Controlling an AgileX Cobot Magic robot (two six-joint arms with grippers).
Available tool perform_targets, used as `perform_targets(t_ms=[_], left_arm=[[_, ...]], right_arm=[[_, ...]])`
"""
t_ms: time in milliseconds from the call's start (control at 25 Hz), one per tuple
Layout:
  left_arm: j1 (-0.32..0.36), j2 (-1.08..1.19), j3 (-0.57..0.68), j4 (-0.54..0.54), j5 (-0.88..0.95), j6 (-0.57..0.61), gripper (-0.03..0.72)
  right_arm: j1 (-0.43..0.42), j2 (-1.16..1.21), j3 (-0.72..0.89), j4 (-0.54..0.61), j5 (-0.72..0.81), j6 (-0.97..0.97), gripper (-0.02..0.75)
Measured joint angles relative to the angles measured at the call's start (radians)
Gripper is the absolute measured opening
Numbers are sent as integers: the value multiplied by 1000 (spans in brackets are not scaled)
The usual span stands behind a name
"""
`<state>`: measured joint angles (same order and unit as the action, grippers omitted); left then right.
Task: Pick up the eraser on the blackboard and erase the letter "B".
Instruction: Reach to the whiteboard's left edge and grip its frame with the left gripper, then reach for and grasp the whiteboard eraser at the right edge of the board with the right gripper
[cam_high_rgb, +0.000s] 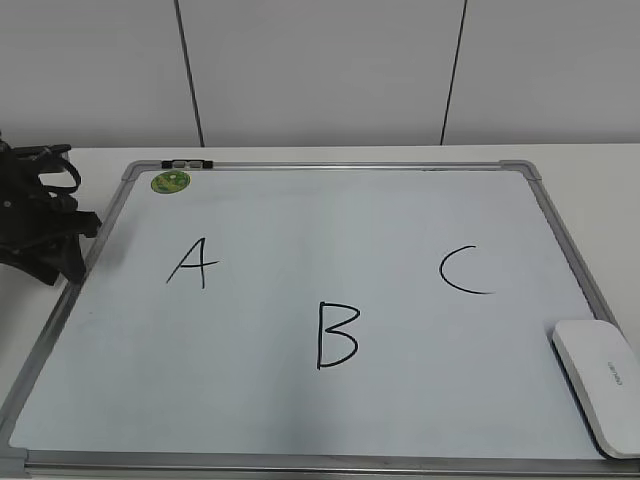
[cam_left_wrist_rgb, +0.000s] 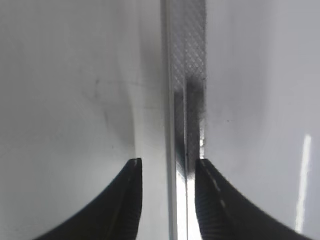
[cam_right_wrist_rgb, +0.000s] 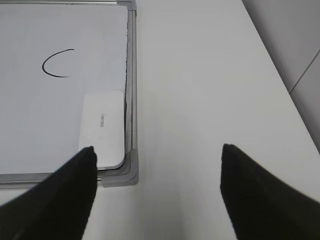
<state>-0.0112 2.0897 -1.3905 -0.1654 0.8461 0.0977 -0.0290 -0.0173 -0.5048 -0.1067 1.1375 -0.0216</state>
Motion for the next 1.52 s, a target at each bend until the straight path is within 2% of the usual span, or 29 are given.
perform_targets(t_ms=[200, 400, 480, 1000, 1320, 1520], left_arm=[[0, 12, -2, -4, 0, 0, 203], [0, 12, -2, -14, 0, 0, 48], [0, 12, -2, -16, 0, 0, 13], [0, 12, -2, -29, 2, 0, 8], [0, 12, -2, -33, 2, 0, 8], [0, 12, -2, -33, 2, 0, 8]], right_arm=[[0, 0, 0, 0, 0, 0, 591], [0, 0, 0, 0, 0, 0, 591], [0, 0, 0, 0, 0, 0, 591], [0, 61, -39, 28, -18, -39, 591], [0, 376, -98, 30, -216, -67, 591], [0, 490, -100, 33, -331, -72, 591]])
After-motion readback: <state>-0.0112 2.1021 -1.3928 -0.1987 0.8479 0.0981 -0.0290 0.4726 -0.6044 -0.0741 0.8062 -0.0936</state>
